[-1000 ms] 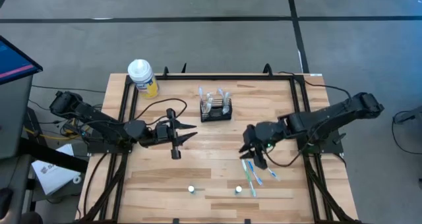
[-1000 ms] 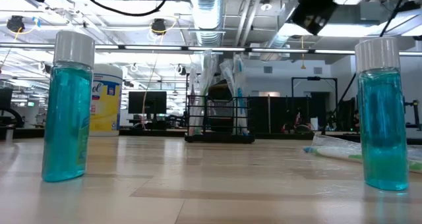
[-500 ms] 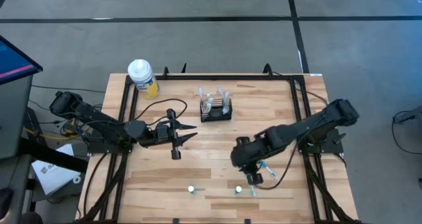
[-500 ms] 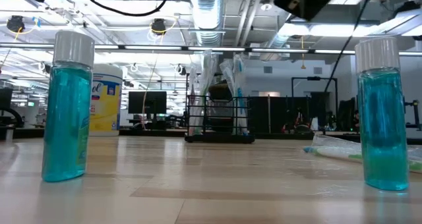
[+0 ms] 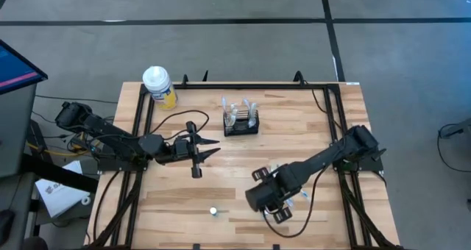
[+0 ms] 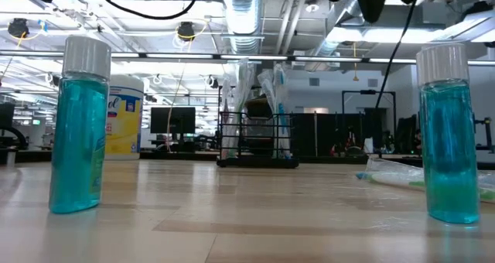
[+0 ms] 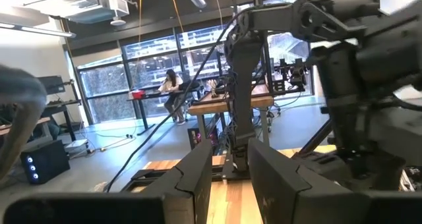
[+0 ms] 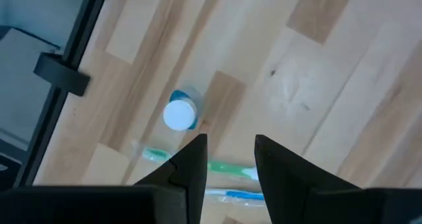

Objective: Pick & Place toothbrushing station
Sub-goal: Put the mouthwash into the black mesh organizer

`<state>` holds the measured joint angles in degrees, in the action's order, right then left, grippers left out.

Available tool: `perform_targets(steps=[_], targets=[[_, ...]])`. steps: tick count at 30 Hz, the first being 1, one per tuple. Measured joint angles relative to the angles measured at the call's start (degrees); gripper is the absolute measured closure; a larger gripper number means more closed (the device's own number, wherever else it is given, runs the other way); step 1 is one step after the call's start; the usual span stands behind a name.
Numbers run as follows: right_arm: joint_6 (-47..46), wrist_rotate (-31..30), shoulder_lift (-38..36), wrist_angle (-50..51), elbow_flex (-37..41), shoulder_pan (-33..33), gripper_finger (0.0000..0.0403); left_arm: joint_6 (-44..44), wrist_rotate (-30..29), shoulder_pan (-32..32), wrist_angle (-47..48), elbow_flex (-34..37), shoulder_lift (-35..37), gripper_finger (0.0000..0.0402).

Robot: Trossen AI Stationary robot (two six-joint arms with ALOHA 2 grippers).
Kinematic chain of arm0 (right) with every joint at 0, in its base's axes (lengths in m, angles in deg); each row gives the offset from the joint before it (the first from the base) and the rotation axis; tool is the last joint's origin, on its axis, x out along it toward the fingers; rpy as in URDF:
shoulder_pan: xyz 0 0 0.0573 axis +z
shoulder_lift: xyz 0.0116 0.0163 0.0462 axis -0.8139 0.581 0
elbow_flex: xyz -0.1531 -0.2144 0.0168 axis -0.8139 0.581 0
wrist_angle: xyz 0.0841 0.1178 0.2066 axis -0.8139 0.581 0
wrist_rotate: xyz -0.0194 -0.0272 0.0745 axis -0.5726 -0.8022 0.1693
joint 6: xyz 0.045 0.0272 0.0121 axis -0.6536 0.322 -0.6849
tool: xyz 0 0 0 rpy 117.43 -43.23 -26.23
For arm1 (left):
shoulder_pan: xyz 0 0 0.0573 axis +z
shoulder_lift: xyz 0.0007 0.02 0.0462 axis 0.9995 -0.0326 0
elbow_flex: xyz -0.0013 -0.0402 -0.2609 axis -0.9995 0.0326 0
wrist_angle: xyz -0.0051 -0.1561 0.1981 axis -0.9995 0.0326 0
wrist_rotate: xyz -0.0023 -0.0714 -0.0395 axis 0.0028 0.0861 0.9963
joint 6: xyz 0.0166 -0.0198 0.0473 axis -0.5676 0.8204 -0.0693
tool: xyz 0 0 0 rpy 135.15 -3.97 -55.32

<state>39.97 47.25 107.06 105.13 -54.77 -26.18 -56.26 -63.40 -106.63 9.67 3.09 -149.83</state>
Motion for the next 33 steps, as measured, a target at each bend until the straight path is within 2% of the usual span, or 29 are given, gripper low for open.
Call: perform_targets(steps=[13,17,21,23,29,33], targets=[[-5.58,0.4,1.11,-2.02,-0.68,1.72,0.0285,0.0,0.01,0.0,0.22,0.0,0.0,0.0309],[-3.1,0.69,1.11,-2.06,-0.68,1.67,0.0285,0.0,0.0,0.0,0.31,0.0,0.0,0.0309],[1.54,4.64,1.11,-2.41,-0.68,2.28,0.0285,0.0,0.01,0.0,0.36,0.0,0.0,0.0309],[3.16,4.72,1.11,-2.51,-0.66,2.95,0.0285,0.0,0.01,0.0,0.38,0.0,0.0,0.0309],[-0.42,4.81,1.11,-5.46,-0.38,3.95,0.0285,0.0,0.02,0.0,0.41,0.0,0.0,0.0309],[2.77,4.74,1.11,-5.62,-0.38,3.93,0.0285,0.0,0.01,0.0,0.44,0.0,0.0,0.0309]])
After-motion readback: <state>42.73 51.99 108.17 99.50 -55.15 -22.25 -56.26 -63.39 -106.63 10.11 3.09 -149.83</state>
